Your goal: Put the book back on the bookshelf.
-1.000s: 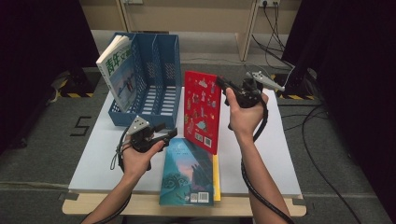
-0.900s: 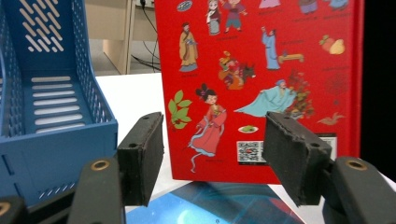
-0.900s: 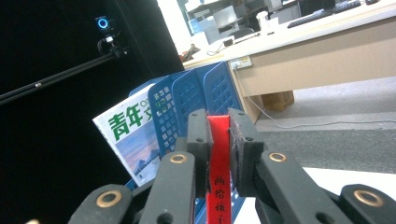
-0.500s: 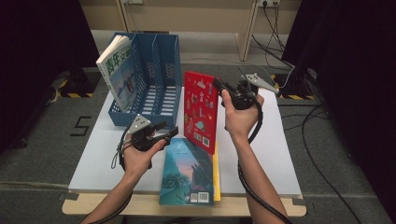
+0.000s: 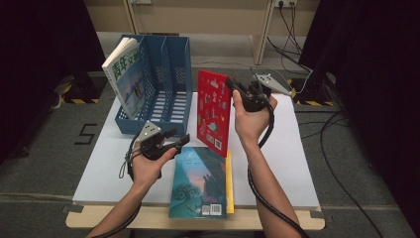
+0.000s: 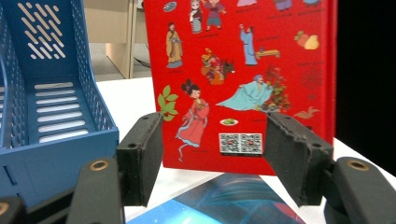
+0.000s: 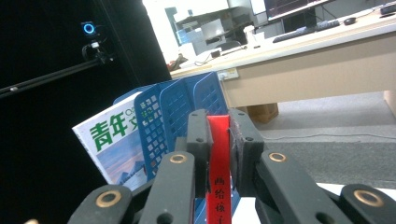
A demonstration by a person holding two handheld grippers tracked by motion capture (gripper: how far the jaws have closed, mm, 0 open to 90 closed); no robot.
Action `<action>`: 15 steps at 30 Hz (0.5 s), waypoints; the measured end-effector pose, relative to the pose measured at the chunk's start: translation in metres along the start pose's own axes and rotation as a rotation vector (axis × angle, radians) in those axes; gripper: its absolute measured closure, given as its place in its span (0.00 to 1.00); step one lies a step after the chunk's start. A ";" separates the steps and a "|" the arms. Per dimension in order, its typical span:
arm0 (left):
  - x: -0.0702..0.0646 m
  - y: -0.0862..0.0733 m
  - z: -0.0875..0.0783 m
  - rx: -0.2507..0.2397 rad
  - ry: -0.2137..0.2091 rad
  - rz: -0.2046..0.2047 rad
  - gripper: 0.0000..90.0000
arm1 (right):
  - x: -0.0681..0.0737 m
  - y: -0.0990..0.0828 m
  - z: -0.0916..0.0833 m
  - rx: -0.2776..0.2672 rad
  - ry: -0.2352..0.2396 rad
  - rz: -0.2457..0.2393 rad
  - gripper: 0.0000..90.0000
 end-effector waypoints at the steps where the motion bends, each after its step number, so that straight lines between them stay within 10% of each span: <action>1: 0.000 0.000 0.000 0.001 0.001 0.001 0.41 | 0.000 0.000 0.000 0.000 0.000 0.000 0.90; 15: 0.002 -0.001 0.001 0.004 0.005 0.000 0.41 | 0.003 -0.004 0.017 -0.004 -0.017 -0.005 0.90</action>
Point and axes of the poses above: each handheld gripper's, and its own axes: z roughly forward along the jaws, y roughly out of its top, x roughly to its left, the point moved 2 cm from there along z, roughly forward along the jaws, and after that the axes turned 8 degrees about -y, right-handed, at the moved point
